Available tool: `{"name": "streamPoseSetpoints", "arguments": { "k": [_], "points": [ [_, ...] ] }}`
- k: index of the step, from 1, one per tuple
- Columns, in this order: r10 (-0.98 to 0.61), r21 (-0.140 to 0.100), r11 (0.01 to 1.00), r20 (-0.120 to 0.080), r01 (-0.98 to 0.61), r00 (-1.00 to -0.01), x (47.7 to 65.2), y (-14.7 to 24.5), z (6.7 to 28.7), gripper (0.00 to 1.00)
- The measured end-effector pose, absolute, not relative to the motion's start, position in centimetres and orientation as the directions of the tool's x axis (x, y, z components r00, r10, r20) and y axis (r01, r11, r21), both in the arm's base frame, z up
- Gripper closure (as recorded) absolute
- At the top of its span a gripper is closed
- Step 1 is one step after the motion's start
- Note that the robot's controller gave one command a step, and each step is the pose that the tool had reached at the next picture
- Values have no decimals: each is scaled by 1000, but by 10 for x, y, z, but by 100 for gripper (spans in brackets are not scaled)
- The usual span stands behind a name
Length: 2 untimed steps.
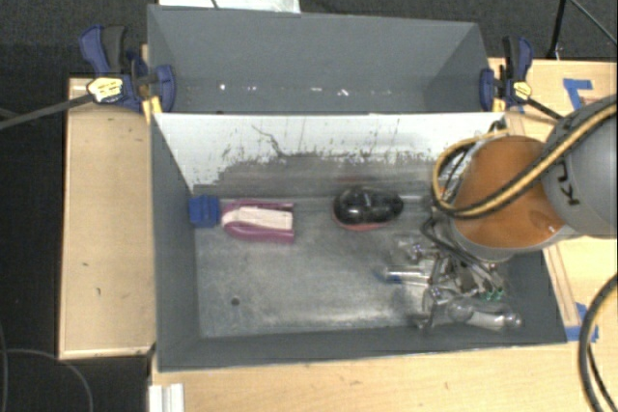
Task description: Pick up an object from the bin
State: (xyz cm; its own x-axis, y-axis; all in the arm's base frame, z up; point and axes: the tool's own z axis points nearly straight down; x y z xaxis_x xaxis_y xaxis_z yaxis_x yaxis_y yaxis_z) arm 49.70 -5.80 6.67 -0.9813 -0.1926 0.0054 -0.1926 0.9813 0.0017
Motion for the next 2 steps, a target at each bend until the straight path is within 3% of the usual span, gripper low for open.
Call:
{"name": "streamPoseSetpoints", "arguments": {
  "k": [1, 2],
  "points": [
    [-195, 0, 981, -2, -195, -981, 499, -57, 70, 100],
    [-203, -3, 979, -10, -203, -979, 478, -59, 233, 100]
  ]
}}
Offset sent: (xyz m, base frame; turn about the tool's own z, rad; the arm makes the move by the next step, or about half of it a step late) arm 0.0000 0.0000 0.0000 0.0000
